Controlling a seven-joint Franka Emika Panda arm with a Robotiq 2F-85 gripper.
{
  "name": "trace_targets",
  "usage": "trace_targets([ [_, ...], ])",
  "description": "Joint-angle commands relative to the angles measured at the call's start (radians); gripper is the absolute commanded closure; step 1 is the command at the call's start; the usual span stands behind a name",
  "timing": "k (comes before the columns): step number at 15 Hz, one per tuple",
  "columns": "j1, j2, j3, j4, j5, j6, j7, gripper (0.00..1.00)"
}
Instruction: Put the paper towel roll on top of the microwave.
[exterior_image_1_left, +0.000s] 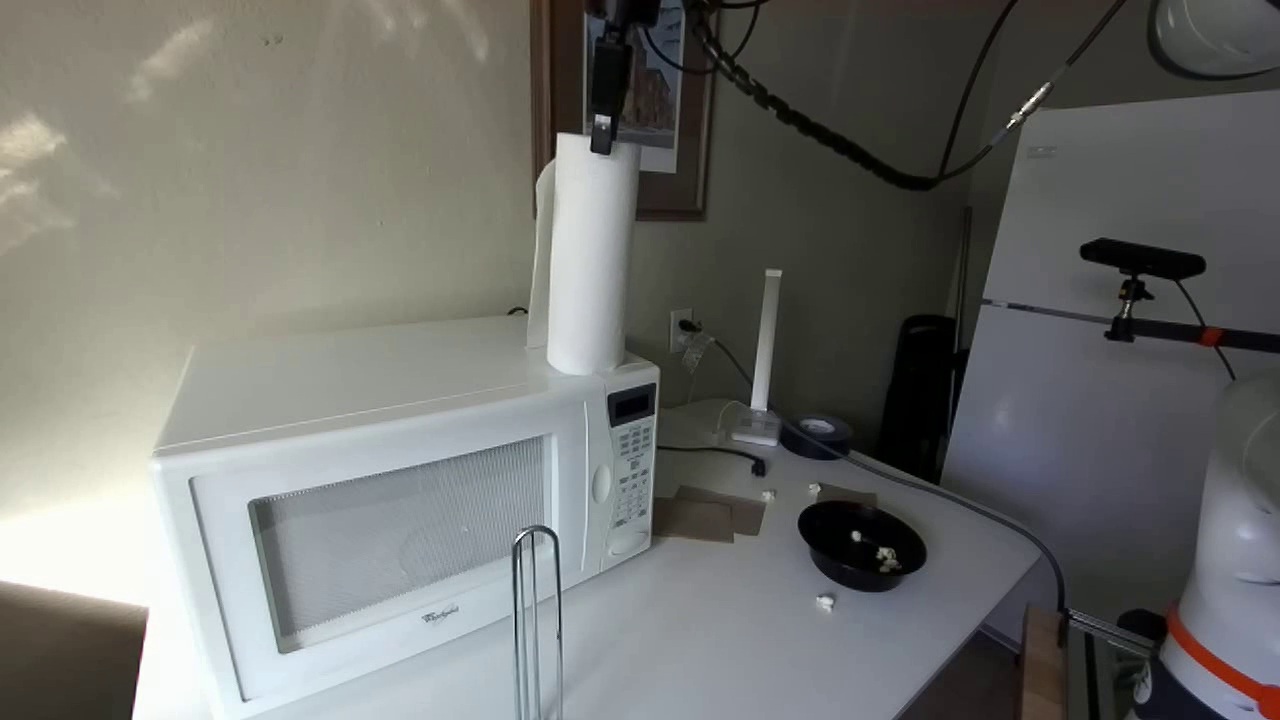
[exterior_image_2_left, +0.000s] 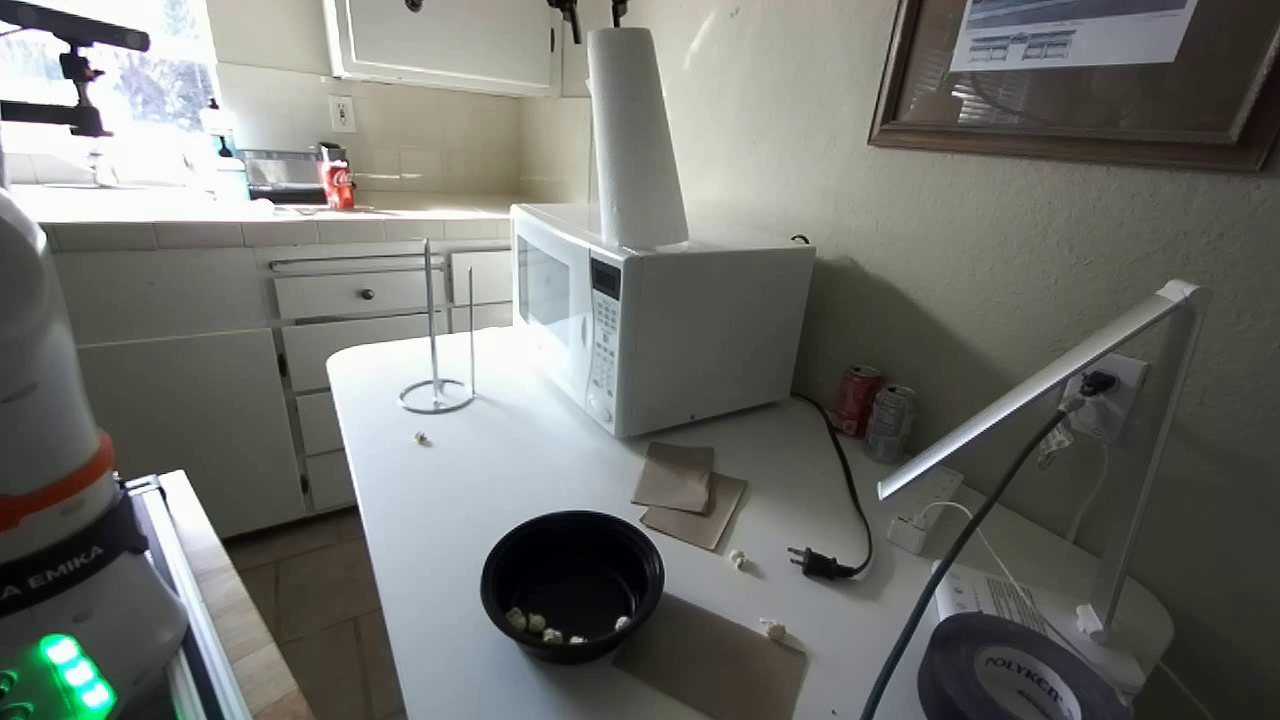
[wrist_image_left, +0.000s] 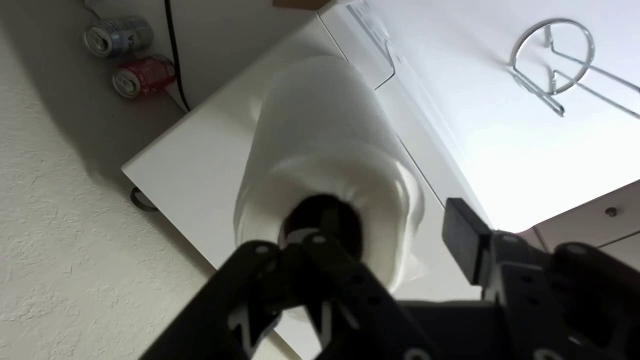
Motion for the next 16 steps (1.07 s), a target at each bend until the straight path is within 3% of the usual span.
trace_targets([
  [1,-0.004,0.017,-0.002,0.036,0.014,-0.038,-0.021,0.11],
  [2,-0.004,0.017,-0.002,0.036,0.013,-0.036,-0.021,0.02],
  [3,-0.005,0.017,-0.002,0.038,0.013,-0.036,-0.022,0.00],
  [16,0.007,0.004,0.002,0.193,-0.052,-0.092,0.023,0.00],
])
